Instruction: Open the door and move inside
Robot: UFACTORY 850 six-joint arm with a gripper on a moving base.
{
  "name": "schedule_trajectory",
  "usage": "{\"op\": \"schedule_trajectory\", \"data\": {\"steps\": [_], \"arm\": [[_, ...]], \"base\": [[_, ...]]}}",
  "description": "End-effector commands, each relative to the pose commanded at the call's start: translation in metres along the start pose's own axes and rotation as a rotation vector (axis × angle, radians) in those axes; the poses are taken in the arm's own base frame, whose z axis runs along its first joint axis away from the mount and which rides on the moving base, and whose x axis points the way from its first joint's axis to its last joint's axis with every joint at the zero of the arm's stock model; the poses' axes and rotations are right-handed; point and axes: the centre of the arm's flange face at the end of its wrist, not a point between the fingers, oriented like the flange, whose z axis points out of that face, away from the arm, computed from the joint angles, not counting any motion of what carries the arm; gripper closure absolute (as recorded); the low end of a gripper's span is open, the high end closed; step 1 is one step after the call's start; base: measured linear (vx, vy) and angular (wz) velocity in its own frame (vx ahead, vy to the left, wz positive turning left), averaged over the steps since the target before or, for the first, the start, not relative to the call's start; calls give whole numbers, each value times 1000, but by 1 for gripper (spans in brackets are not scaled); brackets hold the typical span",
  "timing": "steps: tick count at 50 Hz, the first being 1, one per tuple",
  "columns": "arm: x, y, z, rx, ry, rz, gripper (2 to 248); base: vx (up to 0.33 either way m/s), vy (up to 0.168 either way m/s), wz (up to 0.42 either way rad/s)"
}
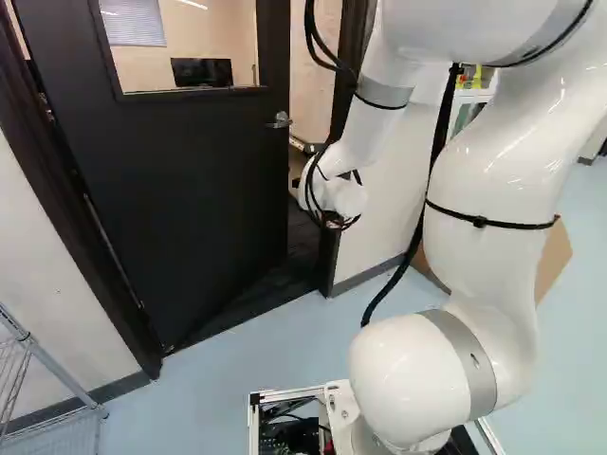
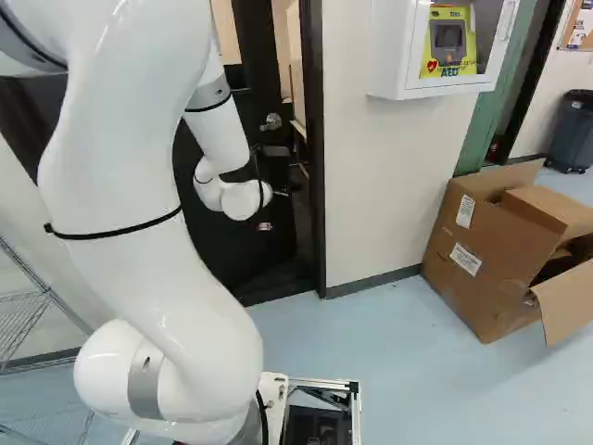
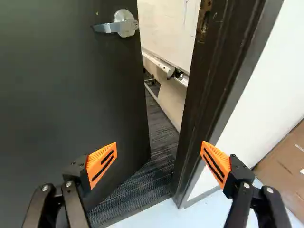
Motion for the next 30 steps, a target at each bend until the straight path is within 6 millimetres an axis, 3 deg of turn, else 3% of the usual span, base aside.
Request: {"op": "schedule_trajectory", "data": {"steps": [30], "arm": [[-16, 24, -56, -48, -12, 15, 3]], "base": [[0, 0, 0]]}}
